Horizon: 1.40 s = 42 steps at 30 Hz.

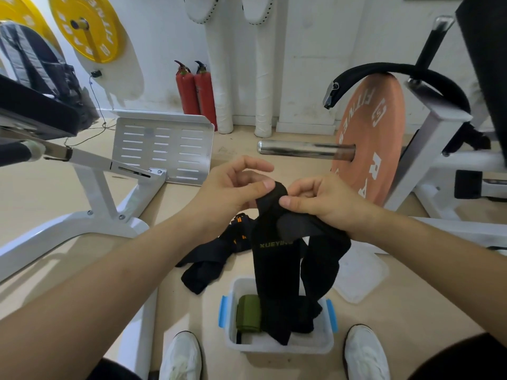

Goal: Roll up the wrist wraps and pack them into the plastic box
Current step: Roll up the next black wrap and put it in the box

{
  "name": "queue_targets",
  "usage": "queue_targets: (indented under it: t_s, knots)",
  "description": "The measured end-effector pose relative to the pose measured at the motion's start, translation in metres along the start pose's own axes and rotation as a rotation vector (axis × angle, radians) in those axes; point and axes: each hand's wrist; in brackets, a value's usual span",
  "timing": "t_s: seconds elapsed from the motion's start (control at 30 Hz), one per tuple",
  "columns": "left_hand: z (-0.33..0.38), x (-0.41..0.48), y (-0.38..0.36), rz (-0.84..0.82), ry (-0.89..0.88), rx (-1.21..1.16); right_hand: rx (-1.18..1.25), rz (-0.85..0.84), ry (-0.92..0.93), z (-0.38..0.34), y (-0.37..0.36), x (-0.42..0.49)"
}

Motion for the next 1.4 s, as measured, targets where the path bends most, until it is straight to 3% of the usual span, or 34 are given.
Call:
queue_targets:
  t_s: [0.13,0.33,0.43,0.63,0.73,0.9,1.4]
  knots:
    - [-0.003,0.000,0.004,-0.013,0.056,0.163,0.139,0.085,-0.046,-0.003,0.000,0.000]
    - [-0.008,-0.001,-0.003,0.084,-0.001,0.238,0.119,0.176,-0.108,-0.005,0.000,0.002]
    - [-0.006,0.006,-0.001,0.214,0.059,0.180,0.065,0.172,-0.211,-0.010,0.005,0.006]
    - [0.011,0.021,0.009,0.357,0.196,-0.123,0.293,0.232,-0.336,-0.014,0.005,0.005]
    - [0.017,0.022,0.010,0.379,0.221,-0.222,0.395,0.202,-0.257,-0.009,0.001,0.009]
    - [0.025,0.022,0.006,0.369,0.214,-0.282,0.163,0.050,-0.011,0.001,-0.004,0.013]
    - [0.028,0.024,0.018,0.512,0.196,-0.407,0.091,0.182,-0.045,0.015,-0.046,0.022]
Point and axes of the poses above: each hand's wrist, its own x-axis towards the middle knuckle, its own y-axis out of the back of the hand, z = x × y, and after that the axes turned 15 degrees about z, right-handed
